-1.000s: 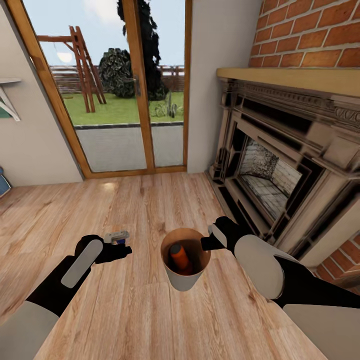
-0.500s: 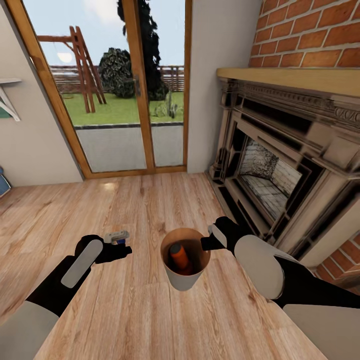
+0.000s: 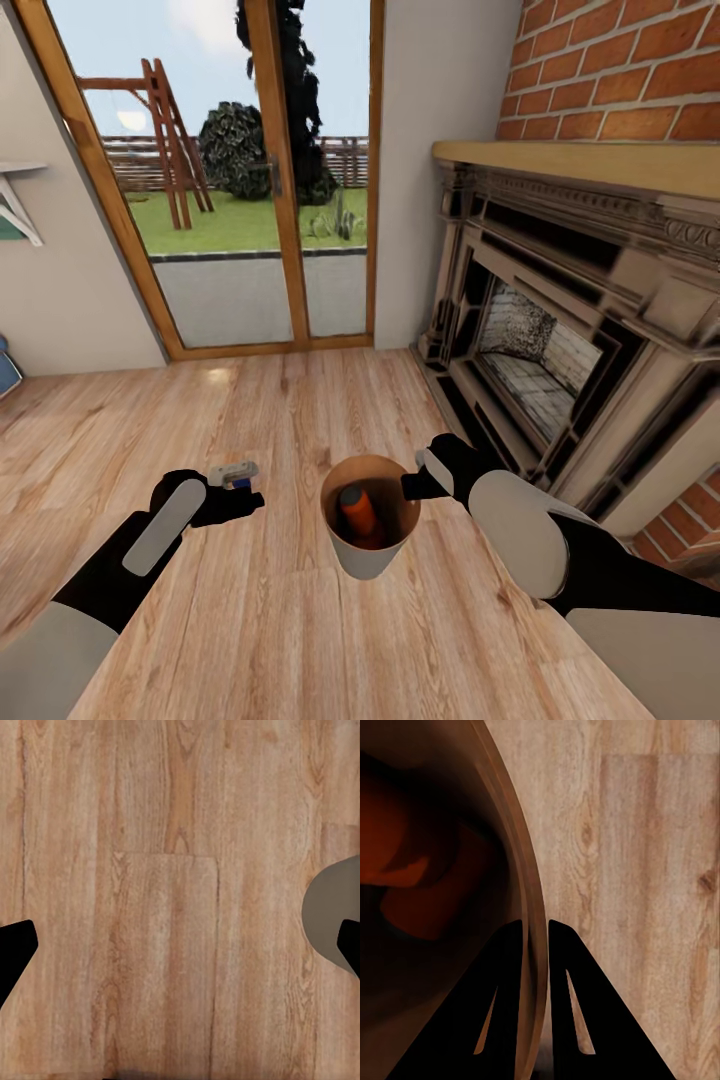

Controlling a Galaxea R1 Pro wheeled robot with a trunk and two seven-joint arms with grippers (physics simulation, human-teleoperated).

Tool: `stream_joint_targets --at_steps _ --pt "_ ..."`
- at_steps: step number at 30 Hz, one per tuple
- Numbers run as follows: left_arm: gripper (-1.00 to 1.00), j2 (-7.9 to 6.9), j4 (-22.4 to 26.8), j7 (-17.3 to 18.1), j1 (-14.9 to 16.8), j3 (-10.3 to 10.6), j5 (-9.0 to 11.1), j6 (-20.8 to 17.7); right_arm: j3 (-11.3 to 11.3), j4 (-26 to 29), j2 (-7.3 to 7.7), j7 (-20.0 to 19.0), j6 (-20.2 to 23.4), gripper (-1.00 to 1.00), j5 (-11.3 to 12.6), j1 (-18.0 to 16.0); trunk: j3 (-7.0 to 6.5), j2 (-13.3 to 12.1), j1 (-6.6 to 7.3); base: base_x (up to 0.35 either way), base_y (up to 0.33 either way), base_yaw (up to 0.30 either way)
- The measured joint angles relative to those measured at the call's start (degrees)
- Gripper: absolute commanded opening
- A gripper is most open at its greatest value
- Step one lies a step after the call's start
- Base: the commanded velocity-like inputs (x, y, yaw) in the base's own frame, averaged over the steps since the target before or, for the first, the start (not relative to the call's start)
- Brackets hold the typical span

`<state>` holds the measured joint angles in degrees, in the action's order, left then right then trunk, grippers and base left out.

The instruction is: Put the three can of soda from the living room inside the tash can in the kitchen.

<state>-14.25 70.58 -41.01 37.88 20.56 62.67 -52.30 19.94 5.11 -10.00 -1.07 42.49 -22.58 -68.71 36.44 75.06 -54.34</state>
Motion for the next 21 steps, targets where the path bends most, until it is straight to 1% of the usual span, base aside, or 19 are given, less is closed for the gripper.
stream_joint_targets --at_steps 14,21 --pt "1.0 0.09 0.0 -0.04 0.0 0.0 0.0 0.0 0.0 -0.05 0.0 0.0 -0.01 -1.0 -0.06 0.0 -0.07 0.0 0.0 0.0 0.0 0.0" --pt "1.0 0.09 0.0 -0.04 0.0 0.0 0.0 0.0 -0.02 -0.03 0.0 -0.01 -0.01 -1.0 0.02 0.0 -0.54 0.0 0.0 0.0 0.0 0.0"
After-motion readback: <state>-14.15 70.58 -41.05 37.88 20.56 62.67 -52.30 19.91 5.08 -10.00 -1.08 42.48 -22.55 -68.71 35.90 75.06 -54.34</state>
